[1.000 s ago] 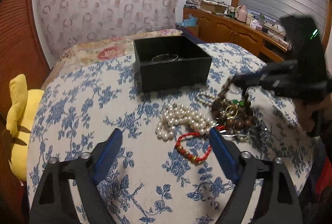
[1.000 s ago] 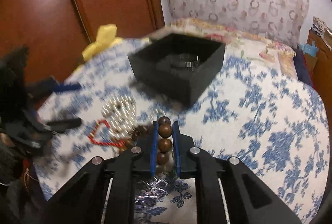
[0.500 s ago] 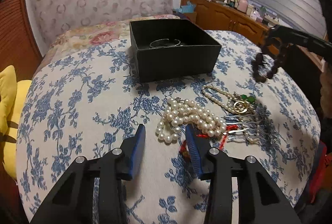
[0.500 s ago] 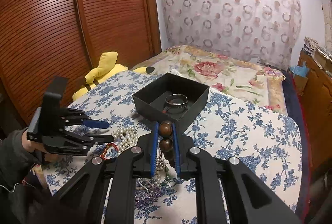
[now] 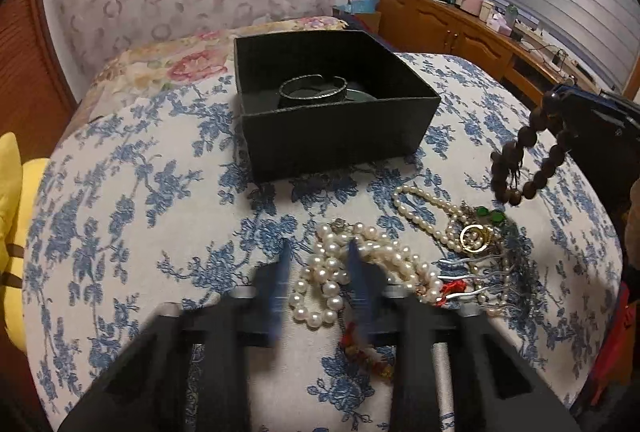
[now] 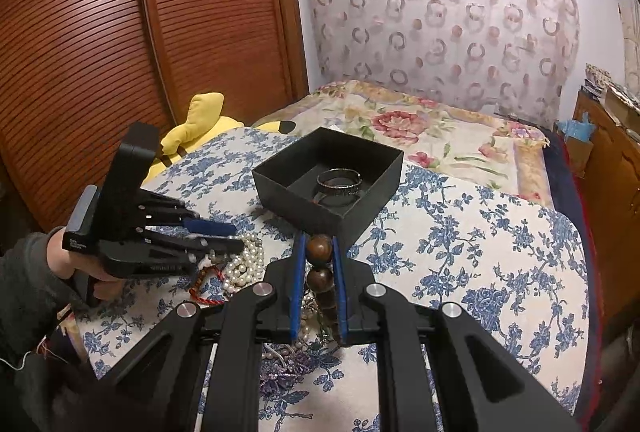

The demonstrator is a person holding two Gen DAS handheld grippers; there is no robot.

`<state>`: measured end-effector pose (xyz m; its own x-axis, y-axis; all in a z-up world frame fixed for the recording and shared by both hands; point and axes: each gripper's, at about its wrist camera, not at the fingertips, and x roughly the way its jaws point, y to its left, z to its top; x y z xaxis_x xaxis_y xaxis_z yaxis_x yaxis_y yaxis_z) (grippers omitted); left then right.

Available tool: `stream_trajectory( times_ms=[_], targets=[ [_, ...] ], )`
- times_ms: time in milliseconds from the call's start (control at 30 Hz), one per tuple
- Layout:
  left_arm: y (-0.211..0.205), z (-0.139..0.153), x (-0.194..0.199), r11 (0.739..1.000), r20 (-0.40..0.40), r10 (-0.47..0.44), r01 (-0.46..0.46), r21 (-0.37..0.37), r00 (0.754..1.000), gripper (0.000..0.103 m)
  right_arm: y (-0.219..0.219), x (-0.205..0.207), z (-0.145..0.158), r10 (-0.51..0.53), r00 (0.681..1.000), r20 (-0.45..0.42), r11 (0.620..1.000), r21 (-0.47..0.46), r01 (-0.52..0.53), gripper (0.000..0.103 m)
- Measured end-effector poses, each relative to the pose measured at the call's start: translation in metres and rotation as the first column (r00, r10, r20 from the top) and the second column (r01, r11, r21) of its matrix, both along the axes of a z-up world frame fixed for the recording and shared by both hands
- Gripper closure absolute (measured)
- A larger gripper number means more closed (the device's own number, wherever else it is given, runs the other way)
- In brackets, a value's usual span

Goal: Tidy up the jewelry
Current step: 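Grasp the pearl strand with the left tool while the right tool carries the bead bracelet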

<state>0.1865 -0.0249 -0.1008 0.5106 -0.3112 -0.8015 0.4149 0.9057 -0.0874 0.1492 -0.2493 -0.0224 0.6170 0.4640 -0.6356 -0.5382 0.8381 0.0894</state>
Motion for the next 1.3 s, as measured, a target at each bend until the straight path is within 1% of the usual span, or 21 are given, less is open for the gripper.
stream_trajectory(
  times_ms=[133,233,400,667,867,1067,1300],
  targets=[
    [-0.001,0.005,-0.007,0.999,0.021,-0.031,0.031,-0.019,0.999,0.090,-0.001,0.000,0.000,-0.002,1.000,-0.002,1.000,-0.001,0.002,0.088],
    [-0.002,0.018,-0.014,0.999,0.049,-0.033,0.035,-0.030,0.998,0.090,-0.002,0.000,0.004,-0.003,1.000,0.003,1.000,-0.002,0.003,0.088],
    [-0.003,0.057,-0.024,0.997,0.121,-0.041,0.049,-0.067,0.992,0.090,0.000,-0.003,0.018,0.000,0.999,0.032,1.000,0.009,0.000,0.088],
    [-0.007,0.123,-0.031,0.996,0.249,-0.034,0.054,-0.072,0.968,0.090,0.006,-0.005,0.053,0.004,0.995,0.096,1.000,0.014,-0.006,0.088],
    [-0.003,0.160,-0.024,0.997,0.315,-0.003,0.027,-0.072,0.949,0.090,0.009,0.000,0.073,-0.002,0.991,0.133,1.000,0.009,0.001,0.088],
    [-0.007,0.184,-0.013,0.999,0.361,0.010,0.009,-0.050,0.933,0.090,0.006,0.014,0.084,-0.026,0.988,0.150,1.000,0.008,0.025,0.088],
    [-0.016,0.192,0.007,0.999,0.373,0.015,0.000,-0.041,0.928,0.090,0.004,0.034,0.091,-0.054,0.986,0.156,0.999,0.002,0.054,0.088]
  ],
)
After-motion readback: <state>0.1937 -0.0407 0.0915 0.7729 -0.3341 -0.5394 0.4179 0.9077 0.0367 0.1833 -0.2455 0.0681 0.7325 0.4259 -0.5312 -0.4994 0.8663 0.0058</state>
